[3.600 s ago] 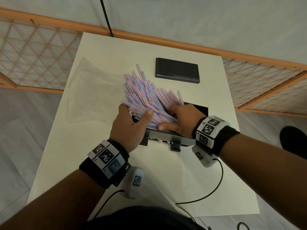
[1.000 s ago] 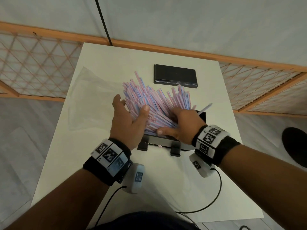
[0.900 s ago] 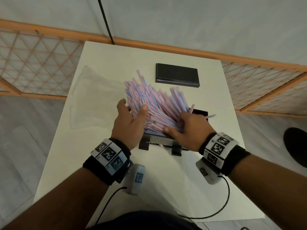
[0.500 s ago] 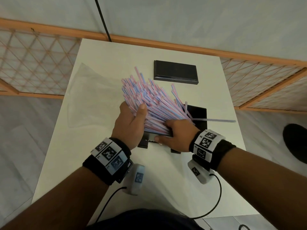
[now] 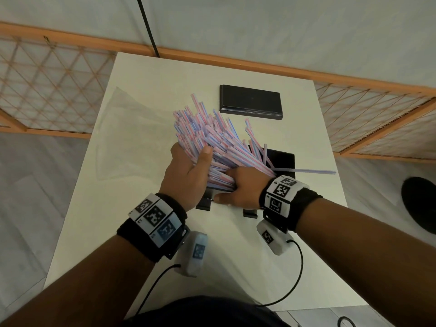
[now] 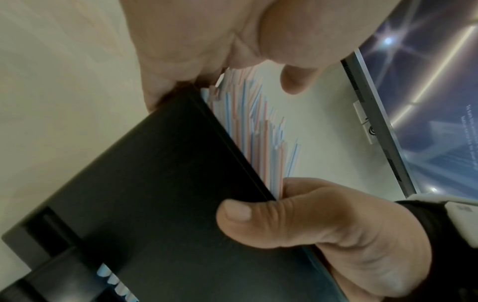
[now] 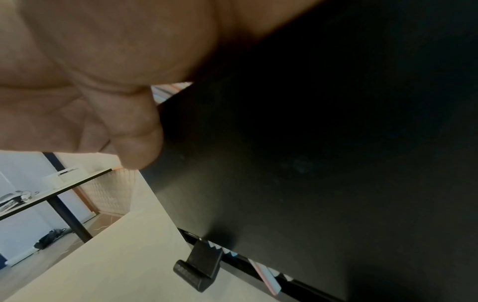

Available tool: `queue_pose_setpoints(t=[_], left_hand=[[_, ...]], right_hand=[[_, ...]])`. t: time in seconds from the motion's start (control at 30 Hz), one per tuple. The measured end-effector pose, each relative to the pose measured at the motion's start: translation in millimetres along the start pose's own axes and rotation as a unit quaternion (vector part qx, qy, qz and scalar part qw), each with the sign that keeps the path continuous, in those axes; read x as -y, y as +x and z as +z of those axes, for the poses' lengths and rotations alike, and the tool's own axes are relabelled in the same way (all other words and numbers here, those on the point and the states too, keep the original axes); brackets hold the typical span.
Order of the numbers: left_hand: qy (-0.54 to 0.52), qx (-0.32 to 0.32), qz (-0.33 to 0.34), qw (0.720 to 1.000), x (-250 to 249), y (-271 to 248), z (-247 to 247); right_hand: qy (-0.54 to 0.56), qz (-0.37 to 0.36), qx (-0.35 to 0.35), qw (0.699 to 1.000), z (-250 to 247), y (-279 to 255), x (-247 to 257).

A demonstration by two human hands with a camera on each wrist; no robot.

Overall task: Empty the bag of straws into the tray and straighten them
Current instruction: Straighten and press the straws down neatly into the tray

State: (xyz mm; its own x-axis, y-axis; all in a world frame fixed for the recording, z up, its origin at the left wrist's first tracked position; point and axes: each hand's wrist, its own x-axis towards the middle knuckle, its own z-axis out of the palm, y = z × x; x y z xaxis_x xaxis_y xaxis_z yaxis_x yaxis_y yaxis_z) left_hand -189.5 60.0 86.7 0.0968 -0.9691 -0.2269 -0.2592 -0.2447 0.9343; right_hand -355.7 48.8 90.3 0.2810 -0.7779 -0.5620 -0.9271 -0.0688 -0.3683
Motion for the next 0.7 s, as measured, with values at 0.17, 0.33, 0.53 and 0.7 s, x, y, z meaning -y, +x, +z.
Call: queue_pose_setpoints(t=[0.17, 0.33, 0.53, 0.7], left_hand=[[-0.002, 0.018, 0.011, 1.000, 2.3, -0.6, 0.6], [-0.005, 0.000, -0.007, 1.000, 2.1, 1.0, -0.8], [-0.033, -0.040, 0.020, 0.998, 3.4, 3.1, -5.5], [-0.035, -0.050, 0.056, 0.997, 2.6, 0.3, -2.4]], right_hand=[[0.030, 0.003, 0.024, 0.999, -3.9, 2.6, -1.2], [0.020, 0.019, 0.035, 0.999, -1.7, 10.8, 0.0], [0.042, 0.021, 0.061, 0.997, -6.9, 11.3, -0.8], [0.036, 0.017, 0.050, 0.998, -3.8, 13.6, 1.9]])
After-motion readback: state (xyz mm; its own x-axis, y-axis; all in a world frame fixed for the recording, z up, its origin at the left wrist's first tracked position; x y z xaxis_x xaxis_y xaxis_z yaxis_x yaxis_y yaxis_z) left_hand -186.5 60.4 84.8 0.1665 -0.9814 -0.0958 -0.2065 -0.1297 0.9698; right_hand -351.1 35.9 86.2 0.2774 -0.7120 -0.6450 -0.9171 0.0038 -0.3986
